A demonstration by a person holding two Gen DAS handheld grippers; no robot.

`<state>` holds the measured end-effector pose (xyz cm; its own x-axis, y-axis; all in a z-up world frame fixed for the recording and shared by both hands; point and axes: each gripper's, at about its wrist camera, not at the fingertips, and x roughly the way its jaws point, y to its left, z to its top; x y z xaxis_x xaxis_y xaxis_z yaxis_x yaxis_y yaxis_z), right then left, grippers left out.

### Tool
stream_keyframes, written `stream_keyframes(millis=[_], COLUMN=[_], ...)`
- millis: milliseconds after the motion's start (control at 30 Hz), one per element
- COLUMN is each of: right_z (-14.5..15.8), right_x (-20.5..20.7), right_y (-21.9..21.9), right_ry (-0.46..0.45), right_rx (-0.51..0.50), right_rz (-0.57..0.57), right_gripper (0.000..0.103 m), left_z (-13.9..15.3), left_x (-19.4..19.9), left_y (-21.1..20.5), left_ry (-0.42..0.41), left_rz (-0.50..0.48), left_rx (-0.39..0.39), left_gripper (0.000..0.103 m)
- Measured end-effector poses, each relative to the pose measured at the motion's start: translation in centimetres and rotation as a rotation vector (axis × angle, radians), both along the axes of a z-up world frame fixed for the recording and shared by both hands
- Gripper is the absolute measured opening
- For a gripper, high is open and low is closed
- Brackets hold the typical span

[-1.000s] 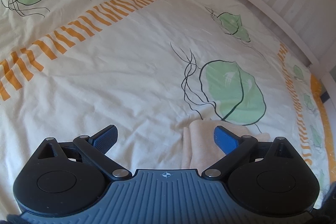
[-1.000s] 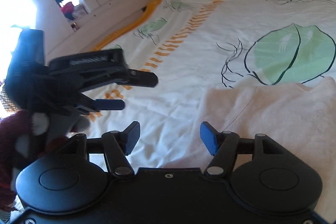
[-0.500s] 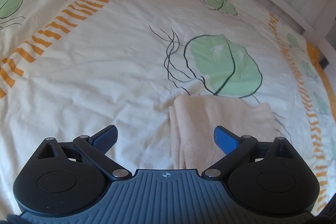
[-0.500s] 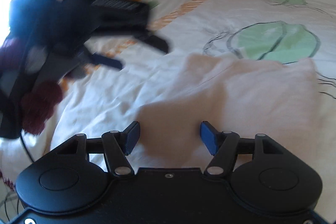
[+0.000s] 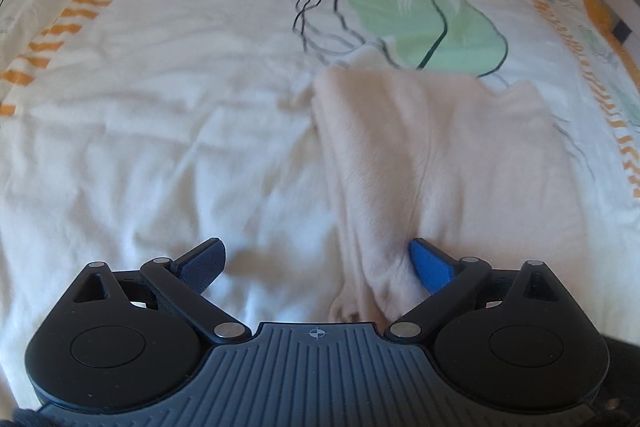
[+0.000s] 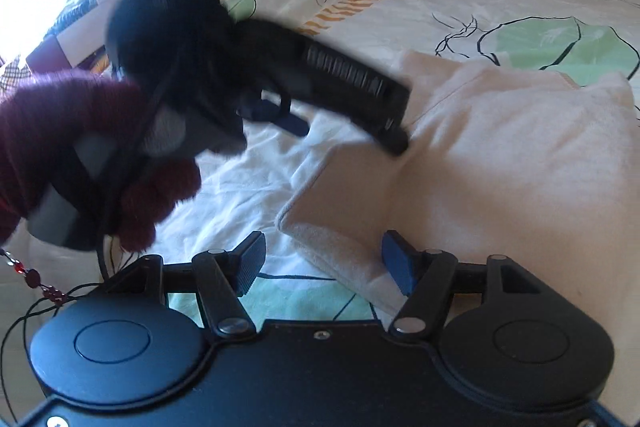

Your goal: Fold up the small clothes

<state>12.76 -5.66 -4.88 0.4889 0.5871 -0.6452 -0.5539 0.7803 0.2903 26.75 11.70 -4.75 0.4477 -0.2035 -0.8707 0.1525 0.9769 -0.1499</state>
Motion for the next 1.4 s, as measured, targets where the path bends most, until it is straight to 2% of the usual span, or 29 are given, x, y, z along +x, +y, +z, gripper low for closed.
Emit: stream_keyframes(millis=[67,133,333,467,533,633,700,800,900,1000,1167,1233,1400], right_z=[0.2,0.5,1.5,2.2,2.4,2.5,2.3,1.9,1.1,-0.2,-2.4,-3.0,-3.8], right_x=[-0.6,-1.2,-2.6,-2.2,-1.6,-0.1,1.1,2.7,4.6,6.8,10.0,10.9,13.5], right_y=[-0.9,-1.8,-5.4,-8.1,-9.4,-10.8,-11.4,-12.6,-13.6,-14.3,-14.4,-14.2,-13.3], right_ry=[-0.001,-0.001,-0.017,-0.035,-0.042,-0.046,-0.032,-0.008,0.034,0.088,0.165,0.179,0.205], right_rx=[0.007,0.016,0.029,0.044,0.043,0.06,0.089,0.129,0.16,0.205,0.259,0.304,0.4], right_rz=[-0.01,-0.022,-0.084,-0.152,-0.191,-0.239,-0.265,-0.304,-0.331,-0.34,-0.319,-0.293,-0.239], right_gripper=[0.069,0.07,0.076,0.084,0.09,0.091,0.096,0.098,0.099,0.099,0.1,0.103,0.103], left_z=[-0.5,-0.7,-0.7,-0.8,-0.5,0.3,0.6,0.3,-0.9,-1.1,-1.7,-1.8,-2.2], left_x=[-0.2,-0.6,-2.5,-3.1,-3.7,-4.6,-4.9,-4.4,-3.8,-3.2,-2.0,-1.7,-1.4], left_y=[1.3,2.1,1.2,1.7,2.4,3.5,3.6,2.5,1.1,0.0,-1.0,-1.5,-2.2], left_ry=[0.013,0.021,-0.031,-0.051,-0.046,-0.069,-0.093,-0.072,-0.024,-0.029,-0.031,-0.033,-0.041], left_rz=[0.028,0.054,0.013,0.01,0.022,0.037,0.041,-0.004,-0.025,-0.054,-0.075,-0.094,-0.095], left_rx=[-0.067,-0.094,-0.019,-0.051,-0.106,-0.272,-0.325,-0.293,-0.292,-0.271,-0.288,-0.294,-0.353], left_gripper=[0.1,0.1,0.102,0.101,0.1,0.1,0.1,0.101,0.102,0.102,0.102,0.102,0.102])
